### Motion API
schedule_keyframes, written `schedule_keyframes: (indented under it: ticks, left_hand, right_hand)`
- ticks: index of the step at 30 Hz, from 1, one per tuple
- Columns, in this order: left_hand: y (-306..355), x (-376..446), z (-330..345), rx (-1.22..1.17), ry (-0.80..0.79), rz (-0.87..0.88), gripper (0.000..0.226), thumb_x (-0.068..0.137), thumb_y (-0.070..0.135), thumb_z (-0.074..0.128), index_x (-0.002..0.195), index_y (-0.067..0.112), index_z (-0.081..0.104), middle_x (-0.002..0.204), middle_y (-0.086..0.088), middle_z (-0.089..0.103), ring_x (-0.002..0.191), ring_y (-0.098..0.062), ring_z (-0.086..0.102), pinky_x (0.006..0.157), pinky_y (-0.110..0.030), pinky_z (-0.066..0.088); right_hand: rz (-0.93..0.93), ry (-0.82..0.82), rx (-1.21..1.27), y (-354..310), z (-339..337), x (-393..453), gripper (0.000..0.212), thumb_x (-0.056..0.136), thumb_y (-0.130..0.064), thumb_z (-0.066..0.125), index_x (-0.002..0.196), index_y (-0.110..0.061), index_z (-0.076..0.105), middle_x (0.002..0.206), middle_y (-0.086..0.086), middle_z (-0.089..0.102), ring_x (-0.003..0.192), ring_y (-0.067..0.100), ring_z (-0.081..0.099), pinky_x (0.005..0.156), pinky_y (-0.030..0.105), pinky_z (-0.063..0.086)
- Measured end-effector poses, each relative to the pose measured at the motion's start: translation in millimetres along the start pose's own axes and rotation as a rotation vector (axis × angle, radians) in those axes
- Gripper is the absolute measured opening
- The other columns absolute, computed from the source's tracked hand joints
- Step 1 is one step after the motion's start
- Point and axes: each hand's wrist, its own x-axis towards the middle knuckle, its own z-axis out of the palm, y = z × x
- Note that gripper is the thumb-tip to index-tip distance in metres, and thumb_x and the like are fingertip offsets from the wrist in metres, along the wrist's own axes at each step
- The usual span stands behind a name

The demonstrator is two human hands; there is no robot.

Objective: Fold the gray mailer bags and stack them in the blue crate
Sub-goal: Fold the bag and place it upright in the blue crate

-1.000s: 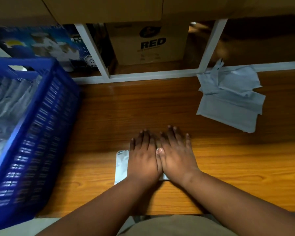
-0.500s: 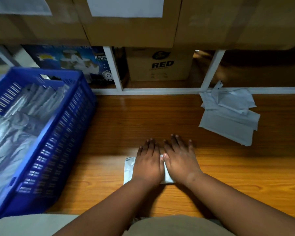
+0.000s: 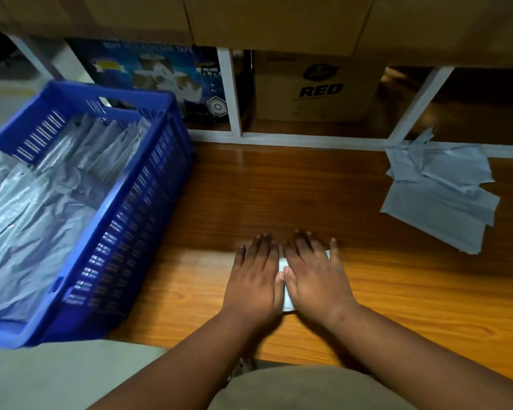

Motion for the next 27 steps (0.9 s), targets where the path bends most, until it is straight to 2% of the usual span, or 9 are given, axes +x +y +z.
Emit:
schedule_keyframes:
  ticks: [3,13,20,23,27]
  left_hand:
    - [0,3,0,0.012,-0.026,-0.008,0.068,0.108,0.042,0.026,0.168,0.012,0.021,0.176,-0.013,0.017,0.164,-0.029,0.009,0.130,-0.057,0.012]
    - [-2,6,5,0.025,-0.066,0.011,0.070,0.106,0.042,0.029,0.168,0.010,0.021,0.176,-0.016,0.014,0.164,-0.032,0.005,0.129,-0.058,0.012]
    - [-2,3,3,0.041,-0.093,-0.005,0.068,0.109,0.046,0.022,0.169,0.014,0.019,0.177,-0.013,0.012,0.164,-0.028,0.003,0.130,-0.055,0.010]
    - [-4,-2,-2,0.037,-0.115,-0.050,0.070,0.109,0.049,0.018,0.170,0.014,0.015,0.178,-0.010,0.011,0.165,-0.024,0.003,0.131,-0.053,0.007]
    - [-20,-32,-12,0.038,-0.107,-0.114,0.075,0.107,0.054,0.025,0.169,0.012,0.019,0.178,-0.011,0.011,0.164,-0.026,0.005,0.131,-0.054,0.008]
  right_hand:
    - [0.018,-0.016,-0.013,-3,0,1,0.064,0.104,-0.051,0.029,0.165,-0.030,0.032,0.173,0.005,0.028,0.161,0.028,0.020,0.125,0.068,0.013]
    - [0.009,-0.028,-0.022,-2,5,3,0.067,0.103,-0.050,0.034,0.166,-0.029,0.033,0.175,0.006,0.025,0.162,0.030,0.016,0.124,0.067,0.013]
    - [0.020,-0.054,0.037,-3,-5,-1,0.064,0.100,-0.048,0.038,0.160,-0.028,0.045,0.168,0.006,0.040,0.157,0.030,0.030,0.122,0.066,0.023]
    - [-0.008,-0.057,0.051,0,-5,-1,0.063,0.101,-0.049,0.035,0.159,-0.026,0.048,0.166,0.007,0.044,0.155,0.031,0.036,0.119,0.068,0.029]
    - [-0.039,-0.073,0.084,18,-15,-1,0.068,0.101,-0.061,0.025,0.158,-0.030,0.045,0.165,0.003,0.041,0.155,0.025,0.033,0.124,0.066,0.021]
